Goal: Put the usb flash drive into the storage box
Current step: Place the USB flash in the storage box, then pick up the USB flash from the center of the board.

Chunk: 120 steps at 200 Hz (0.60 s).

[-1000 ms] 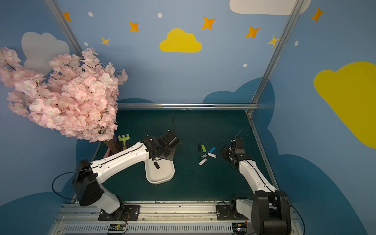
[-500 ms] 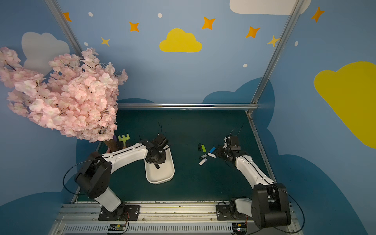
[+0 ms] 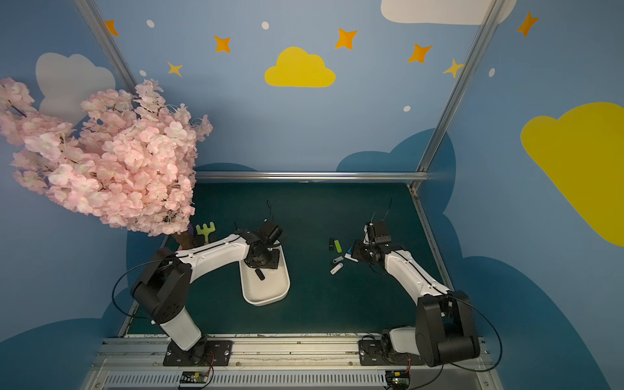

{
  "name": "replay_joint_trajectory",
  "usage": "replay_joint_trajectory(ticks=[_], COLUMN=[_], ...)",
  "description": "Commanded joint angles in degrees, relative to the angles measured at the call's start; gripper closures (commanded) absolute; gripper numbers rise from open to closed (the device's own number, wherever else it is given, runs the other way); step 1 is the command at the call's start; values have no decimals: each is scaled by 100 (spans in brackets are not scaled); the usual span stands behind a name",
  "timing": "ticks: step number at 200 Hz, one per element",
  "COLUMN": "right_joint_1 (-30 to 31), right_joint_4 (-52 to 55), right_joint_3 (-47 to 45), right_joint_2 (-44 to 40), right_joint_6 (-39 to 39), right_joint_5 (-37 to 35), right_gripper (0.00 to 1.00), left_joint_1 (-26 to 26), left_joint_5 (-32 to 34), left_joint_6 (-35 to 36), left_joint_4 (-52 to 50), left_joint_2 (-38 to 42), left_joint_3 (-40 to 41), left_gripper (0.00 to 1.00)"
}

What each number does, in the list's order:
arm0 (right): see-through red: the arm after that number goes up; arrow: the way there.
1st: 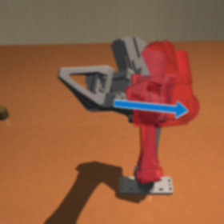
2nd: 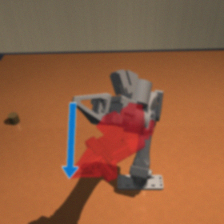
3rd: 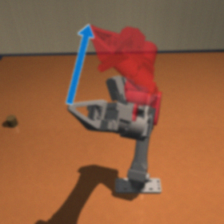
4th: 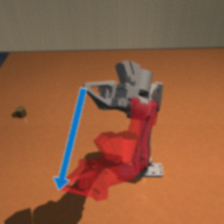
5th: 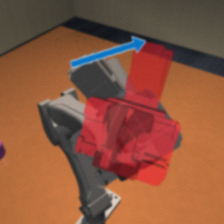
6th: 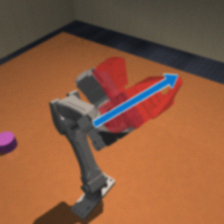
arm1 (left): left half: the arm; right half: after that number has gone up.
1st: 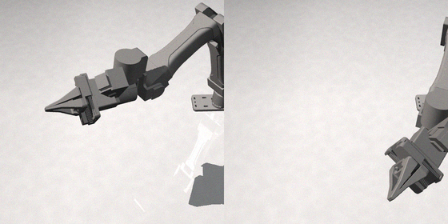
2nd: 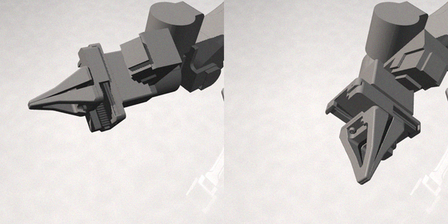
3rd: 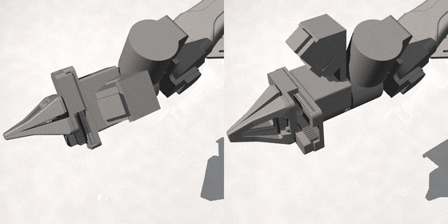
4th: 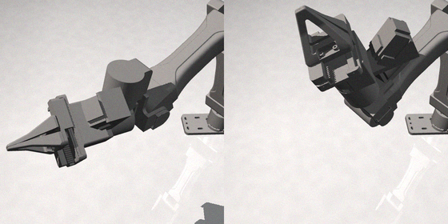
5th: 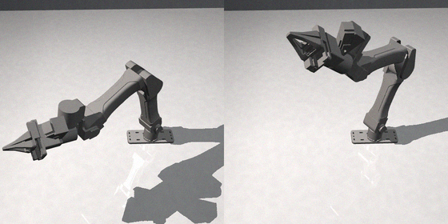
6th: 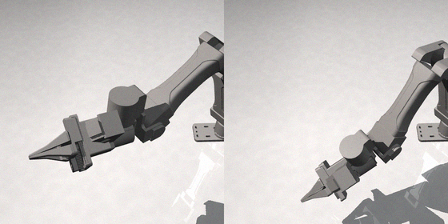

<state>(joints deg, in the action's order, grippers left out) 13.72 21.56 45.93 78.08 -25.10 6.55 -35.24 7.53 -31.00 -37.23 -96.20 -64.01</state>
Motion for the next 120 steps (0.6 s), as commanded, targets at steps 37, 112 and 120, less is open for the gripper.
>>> replay_joint_trajectory(ticks=[37, 112, 120], right_joint_1=[194, 212, 211], right_joint_4=[1215, 1772, 1792], right_joint_3=[1056, 2127, 2239], right_joint_2=[1145, 2366, 2498], right_joint_6=[476, 931, 982], right_joint_5=[-209, -395, -337], right_gripper=[53, 48, 48], left_joint_1=[8, -59, -62], left_joint_5=[-217, -235, -243], left_joint_6=[222, 158, 173], left_joint_4=[-653, -500, -504], left_joint_2=[1942, 2730, 2712], left_joint_3=[295, 820, 820], left_gripper=[43, 42, 42])
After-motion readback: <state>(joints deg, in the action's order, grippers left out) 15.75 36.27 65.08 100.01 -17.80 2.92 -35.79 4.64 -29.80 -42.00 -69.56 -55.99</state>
